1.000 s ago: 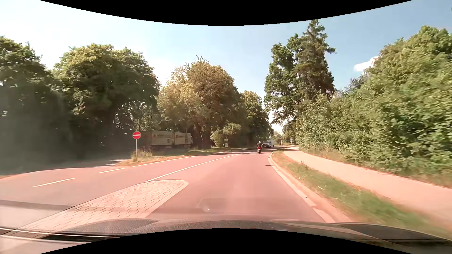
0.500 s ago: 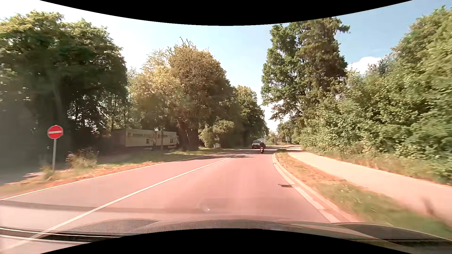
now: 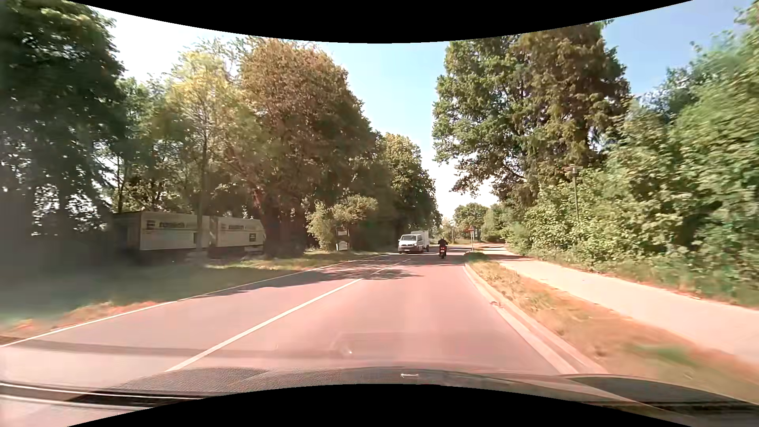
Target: Follow the waypoints while adhering to traffic rules and regulations
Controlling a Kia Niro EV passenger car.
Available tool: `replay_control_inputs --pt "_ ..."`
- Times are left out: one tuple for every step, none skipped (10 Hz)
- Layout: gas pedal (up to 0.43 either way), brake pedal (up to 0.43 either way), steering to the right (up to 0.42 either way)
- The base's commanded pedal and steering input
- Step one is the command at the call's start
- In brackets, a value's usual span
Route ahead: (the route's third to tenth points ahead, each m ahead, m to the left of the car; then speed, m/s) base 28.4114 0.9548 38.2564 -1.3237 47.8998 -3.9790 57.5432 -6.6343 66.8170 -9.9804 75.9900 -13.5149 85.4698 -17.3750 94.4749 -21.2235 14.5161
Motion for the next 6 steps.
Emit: replay_control_inputs --pt "0.260 0.006 0.044" --pt "0.260 0.006 0.044" --pt "0.260 0.006 0.044" --pt "0.260 0.006 0.044" --pt "0.260 0.006 0.043" --pt "0.260 0.006 0.040"
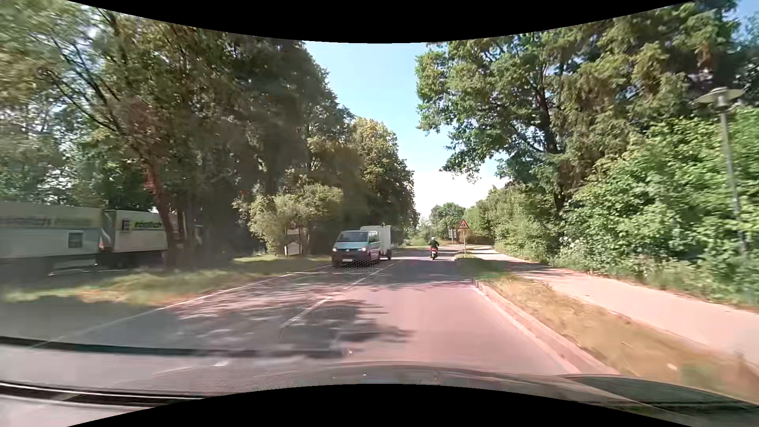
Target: Follow the waypoints while adhering to traffic rules and regulations
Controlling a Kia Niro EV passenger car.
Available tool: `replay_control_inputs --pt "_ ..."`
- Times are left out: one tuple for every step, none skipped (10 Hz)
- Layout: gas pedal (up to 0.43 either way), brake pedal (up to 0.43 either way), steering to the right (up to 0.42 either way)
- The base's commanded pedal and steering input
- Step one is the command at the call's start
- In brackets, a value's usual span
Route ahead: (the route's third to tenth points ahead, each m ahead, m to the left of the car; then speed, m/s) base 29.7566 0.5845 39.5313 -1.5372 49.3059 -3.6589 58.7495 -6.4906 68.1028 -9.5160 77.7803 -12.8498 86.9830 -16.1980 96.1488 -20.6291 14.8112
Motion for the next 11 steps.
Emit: replay_control_inputs --pt "0.248 0.006 0.036" --pt "0.240 0.006 0.034" --pt "0.228 0.006 0.033" --pt "0.220 0.006 0.031" --pt "0.209 0.006 0.029" --pt "0.197 0.006 0.028" --pt "0.189 0.006 0.028" --pt "0.189 0.006 0.027" --pt "0.189 0.006 0.024" --pt "0.189 0.006 0.020" --pt "0.189 0.006 0.019"
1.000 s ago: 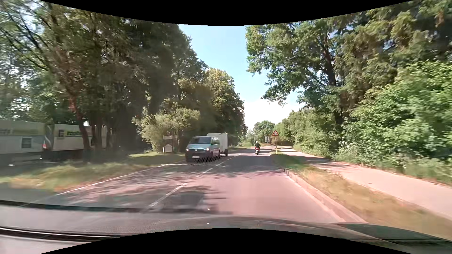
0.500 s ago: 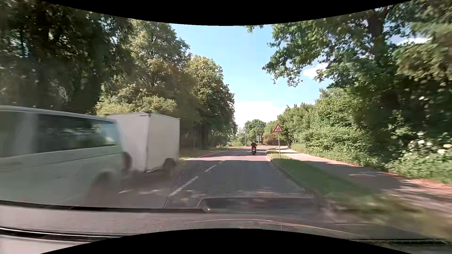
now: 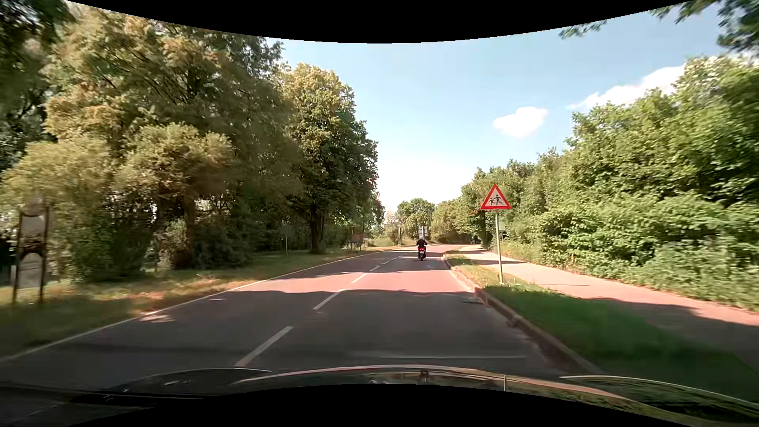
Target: Follow the waypoints while adhering to traffic rules and regulations
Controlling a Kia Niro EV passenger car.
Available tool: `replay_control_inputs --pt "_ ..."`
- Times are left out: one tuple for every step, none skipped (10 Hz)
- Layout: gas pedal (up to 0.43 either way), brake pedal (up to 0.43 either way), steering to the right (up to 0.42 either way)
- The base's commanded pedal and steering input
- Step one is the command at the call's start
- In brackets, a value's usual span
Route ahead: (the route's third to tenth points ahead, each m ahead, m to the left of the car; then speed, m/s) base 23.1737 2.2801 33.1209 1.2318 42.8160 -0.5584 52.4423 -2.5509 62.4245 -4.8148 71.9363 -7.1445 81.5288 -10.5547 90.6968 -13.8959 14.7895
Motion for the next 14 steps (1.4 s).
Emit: replay_control_inputs --pt "0.189 0.006 0.019" --pt "0.189 0.006 0.019" --pt "0.189 0.006 0.019" --pt "0.189 0.006 0.019" --pt "0.189 0.012 0.019" --pt "0.189 0.006 0.019" --pt "0.157 0.012 0.019" --pt "0.138 0.006 0.019" --pt "0.138 0.006 0.019" --pt "0.138 0.006 0.019" --pt "0.138 0.006 0.019" --pt "0.138 0.006 0.019" --pt "0.138 0.006 0.019" --pt "0.138 0.006 0.019"
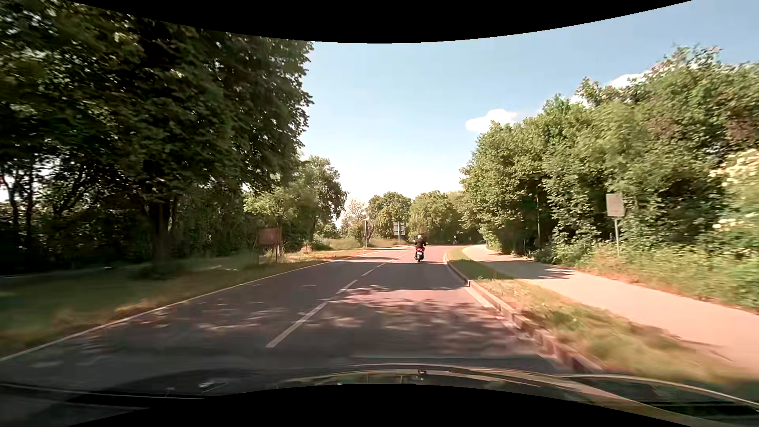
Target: Follow the waypoints while adhering to traffic rules and regulations
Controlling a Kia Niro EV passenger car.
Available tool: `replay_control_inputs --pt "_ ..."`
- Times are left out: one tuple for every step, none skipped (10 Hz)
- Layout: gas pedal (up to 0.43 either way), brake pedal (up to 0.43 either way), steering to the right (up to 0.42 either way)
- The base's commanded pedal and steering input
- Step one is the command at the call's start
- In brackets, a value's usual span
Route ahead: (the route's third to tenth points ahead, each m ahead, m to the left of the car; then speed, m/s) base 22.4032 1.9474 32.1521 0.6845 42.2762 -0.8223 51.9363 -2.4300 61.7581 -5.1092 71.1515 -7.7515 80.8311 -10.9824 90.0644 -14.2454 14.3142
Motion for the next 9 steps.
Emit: replay_control_inputs --pt "0.138 0.006 0.019" --pt "0.138 0.006 0.019" --pt "0.138 0.006 0.019" --pt "0.138 0.006 0.019" --pt "0.138 0.006 0.019" --pt "0.138 0.006 0.019" --pt "0.138 0.006 0.019" --pt "0.138 0.006 0.019" --pt "0.150 0.006 0.019"
